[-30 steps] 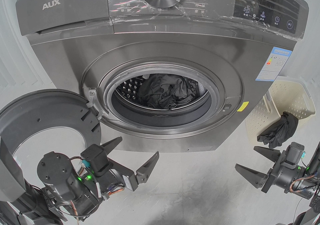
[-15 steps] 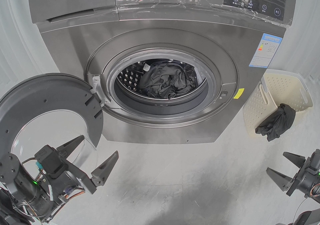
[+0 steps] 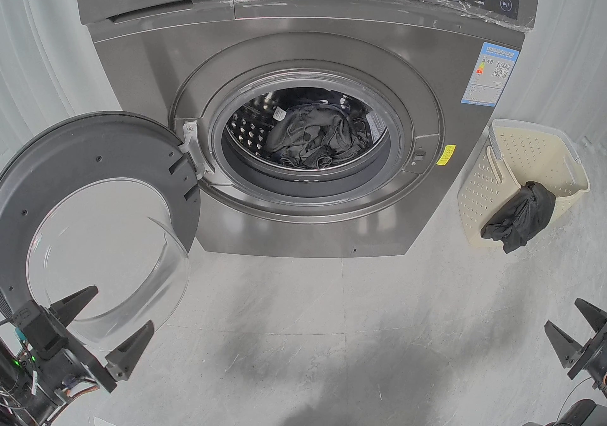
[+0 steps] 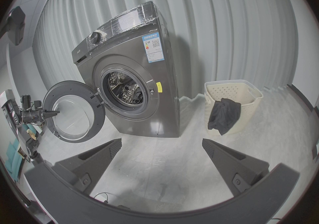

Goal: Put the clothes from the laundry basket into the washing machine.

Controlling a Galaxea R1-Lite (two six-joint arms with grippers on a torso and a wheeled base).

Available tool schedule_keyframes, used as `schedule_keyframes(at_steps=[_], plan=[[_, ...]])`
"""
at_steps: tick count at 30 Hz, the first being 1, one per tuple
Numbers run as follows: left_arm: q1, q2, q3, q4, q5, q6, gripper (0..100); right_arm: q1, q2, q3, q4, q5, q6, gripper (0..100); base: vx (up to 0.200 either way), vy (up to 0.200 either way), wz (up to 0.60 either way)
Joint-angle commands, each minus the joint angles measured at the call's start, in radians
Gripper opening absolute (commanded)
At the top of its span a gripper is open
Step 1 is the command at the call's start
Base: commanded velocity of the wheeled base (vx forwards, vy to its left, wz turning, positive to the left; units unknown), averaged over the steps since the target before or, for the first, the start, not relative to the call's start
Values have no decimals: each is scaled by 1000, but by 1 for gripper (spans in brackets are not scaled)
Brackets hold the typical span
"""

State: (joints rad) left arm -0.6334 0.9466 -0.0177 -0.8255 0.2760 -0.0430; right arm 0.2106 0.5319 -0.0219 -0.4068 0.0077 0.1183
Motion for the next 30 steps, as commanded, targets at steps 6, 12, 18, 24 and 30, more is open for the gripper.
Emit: schedule_keyframes(at_steps=[6, 12, 18, 24, 30], plan=[[250, -585, 18, 479, -121, -3, 100, -180, -466, -20, 368, 57, -17, 100, 0, 0, 0], [428, -868, 18, 753, -228, 11, 100, -211, -532, -7, 408, 60, -60, 100, 0, 0, 0], [529, -853, 18, 753, -201, 52, 100, -209, -532, 13, 410, -40, -83, 100, 0, 0, 0], [638, -945, 18, 767, -271, 112, 100, -208, -532, 22, 402, 3, -123, 100, 0, 0, 0], [632, -945, 18, 776, -205, 49, 100, -211, -532, 22, 404, 5, -126, 100, 0, 0, 0]])
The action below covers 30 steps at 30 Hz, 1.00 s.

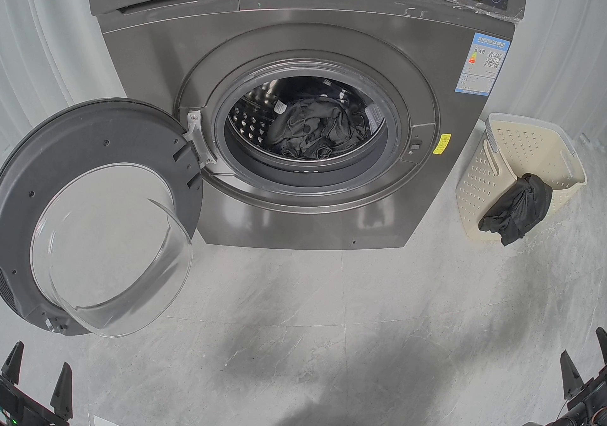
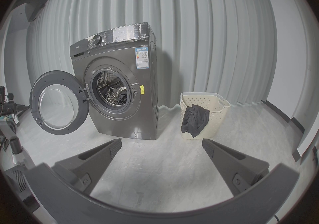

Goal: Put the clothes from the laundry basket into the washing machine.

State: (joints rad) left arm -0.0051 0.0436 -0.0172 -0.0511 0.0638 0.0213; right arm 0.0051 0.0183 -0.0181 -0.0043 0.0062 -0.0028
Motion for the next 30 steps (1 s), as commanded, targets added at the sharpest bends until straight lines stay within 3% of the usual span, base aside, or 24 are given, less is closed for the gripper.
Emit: schedule_keyframes(at_steps=[1, 3, 5, 30], plan=[[4, -42, 17, 30, -29, -12, 100, -4, -18, 18, 1, 6, -3, 100, 0, 0, 0], [2, -41, 13, 82, -62, -15, 100, -2, -18, 18, 1, 1, -2, 100, 0, 0, 0], [2, -41, 14, 65, -56, -15, 100, -4, -18, 18, 1, 8, -5, 100, 0, 0, 0], [2, -41, 17, 54, -53, -23, 100, -2, -18, 18, 1, 8, -3, 100, 0, -200, 0]])
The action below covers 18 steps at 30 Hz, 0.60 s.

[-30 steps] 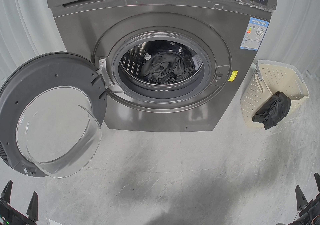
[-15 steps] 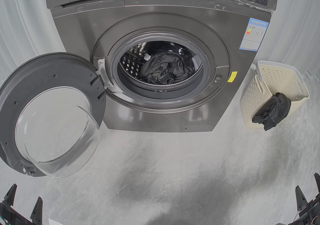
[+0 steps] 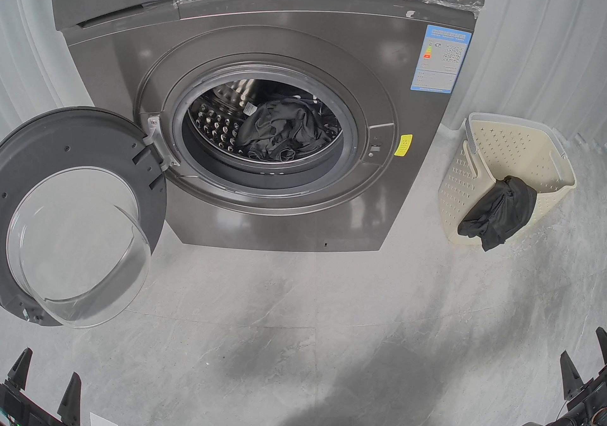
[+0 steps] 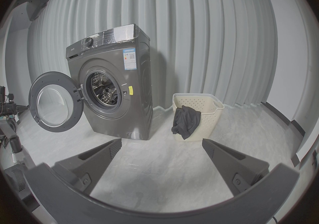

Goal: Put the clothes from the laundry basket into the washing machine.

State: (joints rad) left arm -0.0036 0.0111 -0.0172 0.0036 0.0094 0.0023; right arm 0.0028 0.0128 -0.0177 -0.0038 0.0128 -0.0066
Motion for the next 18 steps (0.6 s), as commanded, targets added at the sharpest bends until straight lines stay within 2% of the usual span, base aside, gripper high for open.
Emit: schedule_keyframes(at_steps=[1, 18], plan=[[-1, -8, 17, -1, 1, -5, 100, 0, -13, 18, -1, 0, 0, 100, 0, -200, 0], [-1, -8, 17, -1, 0, -4, 100, 0, -13, 18, 1, 1, -1, 100, 0, -200, 0]])
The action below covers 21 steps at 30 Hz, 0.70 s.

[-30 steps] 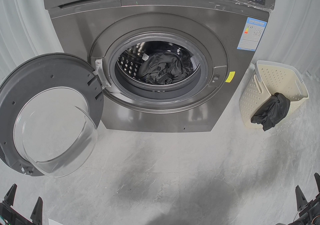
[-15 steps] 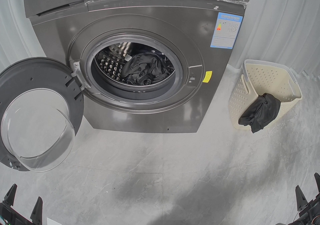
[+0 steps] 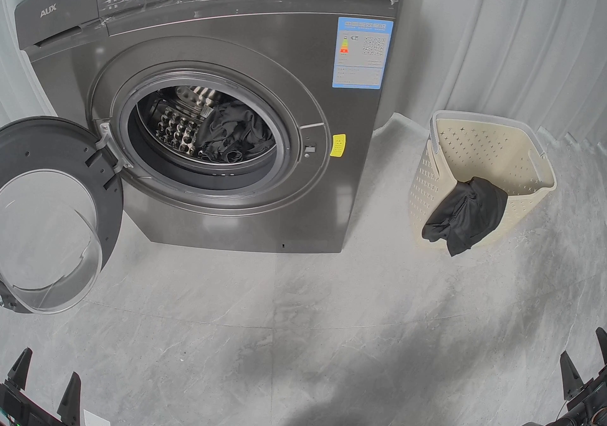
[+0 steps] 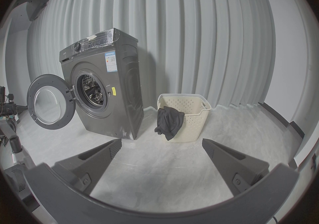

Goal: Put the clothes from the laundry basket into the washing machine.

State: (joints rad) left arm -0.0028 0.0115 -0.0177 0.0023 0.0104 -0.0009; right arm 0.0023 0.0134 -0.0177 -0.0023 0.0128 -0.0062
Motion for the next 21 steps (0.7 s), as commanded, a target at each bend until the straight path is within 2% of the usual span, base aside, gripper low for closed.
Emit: schedule_keyframes(at_steps=[1, 12, 21], plan=[[0, -8, 18, 1, -1, 1, 100, 1, -13, 18, -2, 0, 0, 100, 0, -200, 0], [-2, -7, 16, -1, -1, -5, 100, 1, -13, 18, -2, 1, 0, 100, 0, -200, 0], [-2, -7, 16, 1, 0, -7, 100, 1, -13, 18, -1, 1, -1, 100, 0, 0, 0]])
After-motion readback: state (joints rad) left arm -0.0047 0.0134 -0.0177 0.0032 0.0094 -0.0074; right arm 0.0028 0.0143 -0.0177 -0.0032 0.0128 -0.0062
